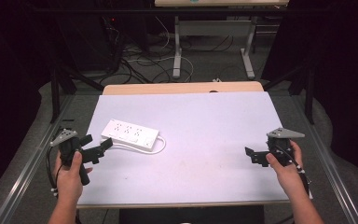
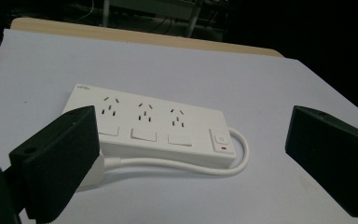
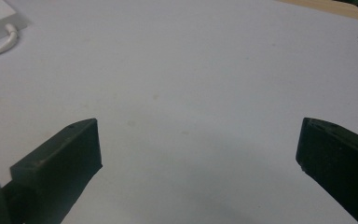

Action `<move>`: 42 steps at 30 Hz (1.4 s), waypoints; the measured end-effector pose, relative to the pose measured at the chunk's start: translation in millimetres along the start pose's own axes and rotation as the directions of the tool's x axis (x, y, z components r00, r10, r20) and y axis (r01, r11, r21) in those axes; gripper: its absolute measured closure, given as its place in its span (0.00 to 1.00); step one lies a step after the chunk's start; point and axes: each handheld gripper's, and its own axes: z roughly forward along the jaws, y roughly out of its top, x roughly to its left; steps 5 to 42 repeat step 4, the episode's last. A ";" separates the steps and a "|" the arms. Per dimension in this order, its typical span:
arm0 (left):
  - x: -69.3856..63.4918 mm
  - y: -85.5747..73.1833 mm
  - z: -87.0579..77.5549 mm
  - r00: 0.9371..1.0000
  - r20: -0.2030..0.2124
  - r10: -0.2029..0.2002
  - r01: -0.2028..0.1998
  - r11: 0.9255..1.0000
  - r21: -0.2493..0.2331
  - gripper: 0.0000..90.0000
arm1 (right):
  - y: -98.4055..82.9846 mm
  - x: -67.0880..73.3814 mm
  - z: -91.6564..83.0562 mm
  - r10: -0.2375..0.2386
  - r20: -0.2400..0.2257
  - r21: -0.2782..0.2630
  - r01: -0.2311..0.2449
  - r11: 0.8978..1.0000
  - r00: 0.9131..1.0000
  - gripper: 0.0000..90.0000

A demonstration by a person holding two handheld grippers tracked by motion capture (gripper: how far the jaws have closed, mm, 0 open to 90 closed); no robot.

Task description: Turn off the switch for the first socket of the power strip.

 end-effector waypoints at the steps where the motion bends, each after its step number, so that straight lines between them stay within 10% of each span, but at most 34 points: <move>1: 0.0 0.0 0.0 1.000 0.000 -0.001 0.001 1.000 0.000 0.03 | 0.1 0.1 0.0 0.001 0.000 -0.001 -0.001 1.000 1.000 0.00; 42: -0.3 0.0 -0.1 1.000 -0.001 -0.001 0.001 1.000 0.000 0.03 | 0.4 0.2 -0.2 -0.001 0.000 -0.002 0.001 1.000 1.000 0.00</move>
